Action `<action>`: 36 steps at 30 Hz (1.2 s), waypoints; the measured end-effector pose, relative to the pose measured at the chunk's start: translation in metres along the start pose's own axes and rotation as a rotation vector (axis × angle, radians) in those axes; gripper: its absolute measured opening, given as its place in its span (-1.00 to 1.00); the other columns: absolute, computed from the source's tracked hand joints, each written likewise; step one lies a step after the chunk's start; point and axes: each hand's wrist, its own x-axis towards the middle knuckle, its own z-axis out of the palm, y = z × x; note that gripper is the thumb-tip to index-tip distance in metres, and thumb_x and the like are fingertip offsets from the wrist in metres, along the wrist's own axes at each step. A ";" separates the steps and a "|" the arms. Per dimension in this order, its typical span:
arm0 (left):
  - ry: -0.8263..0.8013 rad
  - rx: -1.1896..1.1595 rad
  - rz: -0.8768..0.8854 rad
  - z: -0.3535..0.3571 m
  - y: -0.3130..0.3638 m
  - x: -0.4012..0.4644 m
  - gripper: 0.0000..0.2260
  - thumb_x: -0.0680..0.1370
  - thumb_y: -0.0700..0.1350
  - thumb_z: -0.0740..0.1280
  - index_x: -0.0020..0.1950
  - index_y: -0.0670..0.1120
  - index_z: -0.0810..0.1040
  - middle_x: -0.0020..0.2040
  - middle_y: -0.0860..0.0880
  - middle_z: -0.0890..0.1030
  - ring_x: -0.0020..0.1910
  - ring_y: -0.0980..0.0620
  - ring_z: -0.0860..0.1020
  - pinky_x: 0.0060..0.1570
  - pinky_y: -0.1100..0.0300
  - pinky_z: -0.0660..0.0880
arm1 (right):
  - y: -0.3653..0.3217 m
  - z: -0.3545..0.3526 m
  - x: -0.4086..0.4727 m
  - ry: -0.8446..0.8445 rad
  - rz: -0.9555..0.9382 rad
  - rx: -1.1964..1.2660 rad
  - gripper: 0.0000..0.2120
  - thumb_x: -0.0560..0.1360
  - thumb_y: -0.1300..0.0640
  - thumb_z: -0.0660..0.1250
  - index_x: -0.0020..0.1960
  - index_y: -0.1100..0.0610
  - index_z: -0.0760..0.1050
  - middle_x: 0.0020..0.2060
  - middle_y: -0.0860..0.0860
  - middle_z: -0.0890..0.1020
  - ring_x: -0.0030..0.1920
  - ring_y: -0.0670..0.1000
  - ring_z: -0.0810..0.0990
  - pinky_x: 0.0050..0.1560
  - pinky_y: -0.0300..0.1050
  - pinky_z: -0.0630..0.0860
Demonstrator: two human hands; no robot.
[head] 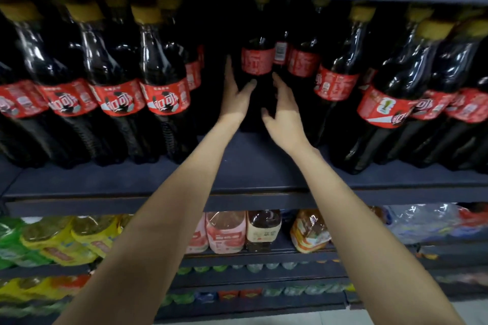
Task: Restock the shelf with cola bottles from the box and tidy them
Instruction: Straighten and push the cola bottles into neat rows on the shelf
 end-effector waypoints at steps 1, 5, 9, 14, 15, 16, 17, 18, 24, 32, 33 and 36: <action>-0.028 -0.026 -0.009 0.002 0.001 0.003 -0.39 0.61 -0.19 0.22 0.56 -0.09 -0.05 0.56 -0.11 0.07 0.53 -0.01 0.08 0.49 0.12 0.05 | 0.002 0.005 0.005 -0.026 0.012 -0.011 -0.27 0.46 0.39 0.29 0.53 0.19 0.03 0.46 0.17 0.23 0.43 0.08 0.26 0.32 -0.43 0.13; -0.014 -0.036 0.047 0.004 -0.001 -0.003 -0.55 0.65 -0.05 0.15 0.53 -0.05 0.16 0.51 -0.02 0.25 0.47 0.08 0.23 0.41 0.23 0.17 | 0.005 0.025 0.028 -0.048 0.108 0.027 -0.05 0.42 0.26 0.42 0.54 0.17 -0.19 0.50 0.17 0.14 0.46 0.09 0.21 0.31 -0.31 0.15; 0.031 0.041 0.157 -0.006 -0.014 -0.022 -0.58 0.62 0.01 0.13 0.49 0.06 0.26 0.48 0.06 0.33 0.43 0.19 0.28 0.40 0.25 0.20 | 0.005 0.034 0.046 0.007 0.149 0.014 -0.06 0.38 0.05 0.49 0.54 0.15 -0.04 0.44 0.17 0.24 0.41 0.16 0.31 0.34 0.05 0.34; 0.104 0.280 0.137 -0.018 -0.011 -0.036 -0.58 0.64 -0.03 0.15 0.51 0.12 0.22 0.48 0.05 0.30 0.46 0.13 0.20 0.42 0.19 0.15 | -0.001 0.035 0.062 0.048 0.093 0.018 -0.28 0.38 0.03 0.48 0.42 0.08 0.22 0.28 0.08 0.50 0.25 0.09 0.49 0.20 0.02 0.45; 0.107 0.376 0.167 -0.020 -0.008 -0.041 -0.56 0.62 -0.07 0.19 0.50 0.09 0.24 0.47 0.03 0.31 0.46 0.07 0.20 0.44 0.16 0.15 | -0.002 0.038 0.065 0.029 0.087 0.076 -0.30 0.38 0.07 0.47 0.42 0.08 0.21 0.23 0.07 0.54 0.19 0.06 0.53 0.19 -0.01 0.45; 0.118 0.489 0.232 -0.022 -0.003 -0.048 -0.55 0.60 -0.11 0.24 0.49 0.05 0.28 0.46 0.01 0.33 0.45 0.03 0.22 0.43 0.16 0.17 | -0.003 0.042 0.066 0.015 0.070 0.116 -0.34 0.40 0.12 0.45 0.40 0.09 0.21 0.17 0.07 0.57 0.11 0.04 0.55 0.16 -0.03 0.47; 0.145 0.598 0.317 -0.024 0.003 -0.057 -0.54 0.56 -0.15 0.27 0.46 0.02 0.33 0.43 0.01 0.37 0.42 0.00 0.27 0.39 0.23 0.19 | -0.005 0.048 0.069 0.011 0.042 0.145 -0.39 0.42 0.17 0.41 0.39 0.12 0.22 0.11 0.07 0.59 0.03 0.02 0.57 0.12 -0.04 0.48; 0.196 0.684 0.407 -0.027 0.010 -0.066 -0.55 0.53 -0.18 0.29 0.42 -0.02 0.39 0.39 0.00 0.42 0.37 -0.01 0.33 0.30 0.33 0.21 | -0.006 0.055 0.071 0.009 0.027 0.177 -0.44 0.45 0.19 0.37 0.38 0.14 0.22 0.08 0.08 0.60 0.00 0.01 0.57 0.10 -0.06 0.49; 0.612 0.863 0.799 -0.066 0.028 -0.095 -0.63 0.44 -0.28 0.38 0.24 -0.20 0.49 0.14 -0.20 0.54 0.14 -0.11 0.43 0.23 0.28 0.28 | -0.009 0.086 0.098 -0.004 0.062 0.298 -0.34 0.49 0.24 0.37 0.46 0.24 0.10 0.29 0.15 0.48 0.23 -0.04 0.45 0.25 -0.23 0.36; 0.732 1.072 0.737 -0.100 0.008 -0.080 -0.43 0.48 -0.03 0.43 0.41 -0.15 0.31 0.37 -0.21 0.29 0.30 -0.16 0.28 0.32 -0.01 0.31 | -0.002 0.093 0.107 0.019 0.097 -0.095 -0.28 0.52 -0.05 0.33 0.52 0.13 0.05 0.45 0.21 0.17 0.42 0.23 0.23 0.34 0.08 0.28; 0.719 1.067 0.746 -0.101 0.006 -0.079 -0.43 0.49 -0.02 0.42 0.42 -0.14 0.30 0.37 -0.17 0.24 0.30 -0.16 0.28 0.32 0.00 0.30 | -0.003 0.093 0.107 0.012 0.089 -0.111 -0.27 0.52 -0.05 0.32 0.53 0.13 0.02 0.44 0.20 0.21 0.40 0.22 0.27 0.32 0.08 0.30; 0.690 1.073 0.761 -0.105 0.002 -0.079 -0.44 0.53 0.01 0.38 0.43 -0.12 0.26 0.38 -0.14 0.19 0.31 -0.16 0.26 0.36 0.07 0.21 | -0.003 0.095 0.101 0.053 0.062 -0.117 -0.31 0.54 0.01 0.31 0.53 0.18 0.05 0.41 0.20 0.28 0.37 0.20 0.34 0.29 0.01 0.33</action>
